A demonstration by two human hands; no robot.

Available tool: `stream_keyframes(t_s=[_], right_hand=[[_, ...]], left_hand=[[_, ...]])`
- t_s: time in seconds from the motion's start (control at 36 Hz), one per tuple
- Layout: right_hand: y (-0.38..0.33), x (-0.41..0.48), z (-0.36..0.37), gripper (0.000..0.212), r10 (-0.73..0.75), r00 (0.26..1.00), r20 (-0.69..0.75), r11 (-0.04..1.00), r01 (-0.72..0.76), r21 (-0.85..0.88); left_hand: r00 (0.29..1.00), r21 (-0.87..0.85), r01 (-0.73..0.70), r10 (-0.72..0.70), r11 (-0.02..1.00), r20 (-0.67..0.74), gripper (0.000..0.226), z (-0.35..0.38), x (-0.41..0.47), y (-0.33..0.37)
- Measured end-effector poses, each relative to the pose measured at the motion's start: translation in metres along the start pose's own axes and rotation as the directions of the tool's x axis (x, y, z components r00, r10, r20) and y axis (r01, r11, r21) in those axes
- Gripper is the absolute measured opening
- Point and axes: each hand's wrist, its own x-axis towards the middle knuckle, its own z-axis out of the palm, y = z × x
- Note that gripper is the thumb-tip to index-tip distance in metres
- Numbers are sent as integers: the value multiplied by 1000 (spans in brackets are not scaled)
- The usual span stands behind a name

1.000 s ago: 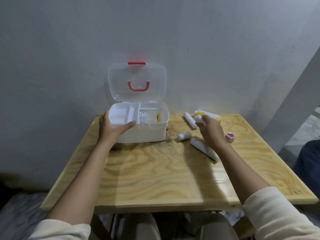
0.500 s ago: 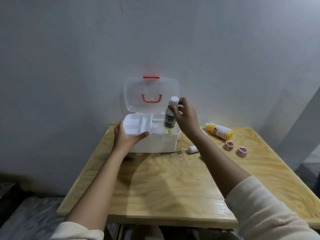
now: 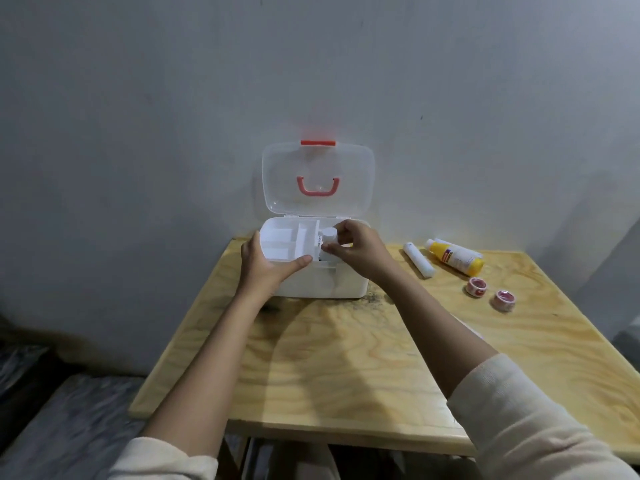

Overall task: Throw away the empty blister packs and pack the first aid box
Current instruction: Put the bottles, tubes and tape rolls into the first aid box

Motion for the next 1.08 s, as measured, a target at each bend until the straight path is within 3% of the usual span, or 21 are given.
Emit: stream_keyframes(t_s=[0.22, 0.33, 0.42, 0.58, 0.78, 0.92, 1.0, 1.08], right_hand=[[1, 2, 0, 34, -8, 998, 66, 997, 13, -82], [2, 1, -3, 31, -16, 997, 73, 997, 22, -80], [3, -1, -9, 29, -28, 997, 69, 998, 32, -55], [15, -2, -41, 25, -8, 997, -75, 1000, 8, -13], [80, -4, -91, 28, 236, 915, -328, 946, -293, -136], [129, -7, -107, 36, 403, 842, -358, 833, -499, -238], [145, -5, -109, 30, 433, 828, -356, 755, -549, -359], [154, -3, -108, 30, 430, 817, -384, 683, -572, -453]], left_hand=[[1000, 16, -16, 16, 1000, 10, 96, -2, -1, 0], [999, 22, -26, 26, 999, 36, 105, -5, -4, 2], [999, 72, -30, 27, 997, 41, 98, -6, -4, 3], [995, 178, -38, 21, 983, 98, 108, -14, -4, 8], [995, 312, -30, 0, 950, 95, 108, -13, -1, 16], [998, 276, -19, 0, 961, 68, 108, -8, -1, 14], [998, 241, 1, -15, 971, 57, 115, -8, -2, 14], [999, 246, -13, 3, 969, 37, 106, -7, -3, 12]])
